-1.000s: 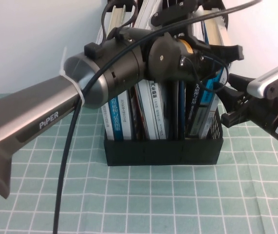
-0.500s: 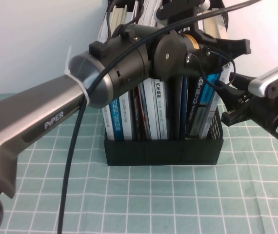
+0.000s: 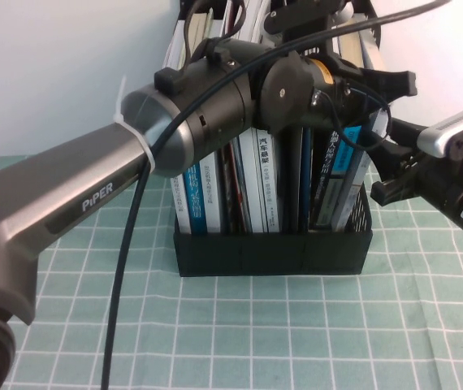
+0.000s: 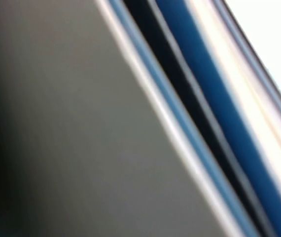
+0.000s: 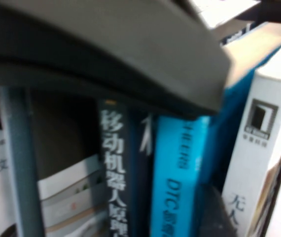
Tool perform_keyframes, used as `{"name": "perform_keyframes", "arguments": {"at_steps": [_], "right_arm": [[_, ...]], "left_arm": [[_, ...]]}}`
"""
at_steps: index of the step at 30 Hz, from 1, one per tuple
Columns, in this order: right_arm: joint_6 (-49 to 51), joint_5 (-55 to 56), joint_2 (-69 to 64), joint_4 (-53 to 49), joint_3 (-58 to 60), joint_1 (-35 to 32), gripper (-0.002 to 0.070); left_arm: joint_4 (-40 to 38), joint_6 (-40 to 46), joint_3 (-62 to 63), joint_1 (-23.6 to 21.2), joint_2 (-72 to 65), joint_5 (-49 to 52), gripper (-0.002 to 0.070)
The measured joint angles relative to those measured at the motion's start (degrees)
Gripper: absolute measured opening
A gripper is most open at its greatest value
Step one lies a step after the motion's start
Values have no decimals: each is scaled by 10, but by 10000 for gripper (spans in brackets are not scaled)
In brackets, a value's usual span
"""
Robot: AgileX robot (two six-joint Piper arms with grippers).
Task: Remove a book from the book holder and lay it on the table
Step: Pick up the right side book from the book shelf
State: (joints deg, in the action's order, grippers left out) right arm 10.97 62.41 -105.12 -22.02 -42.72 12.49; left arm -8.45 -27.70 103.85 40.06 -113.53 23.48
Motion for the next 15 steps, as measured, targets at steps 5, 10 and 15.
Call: {"name": "perform_keyframes", "arguments": {"at_steps": [5, 10, 15], "right_arm": [[-12, -1, 0, 32, 0, 1, 335], [-18, -3, 0, 43, 0, 2, 335], [-50, -3, -15, 43, -1, 7, 335]], "left_arm": [[13, 0, 2, -2, 1, 21, -3], [17, 0, 4, -2, 1, 26, -3], [17, 0, 4, -2, 2, 27, -3]]}}
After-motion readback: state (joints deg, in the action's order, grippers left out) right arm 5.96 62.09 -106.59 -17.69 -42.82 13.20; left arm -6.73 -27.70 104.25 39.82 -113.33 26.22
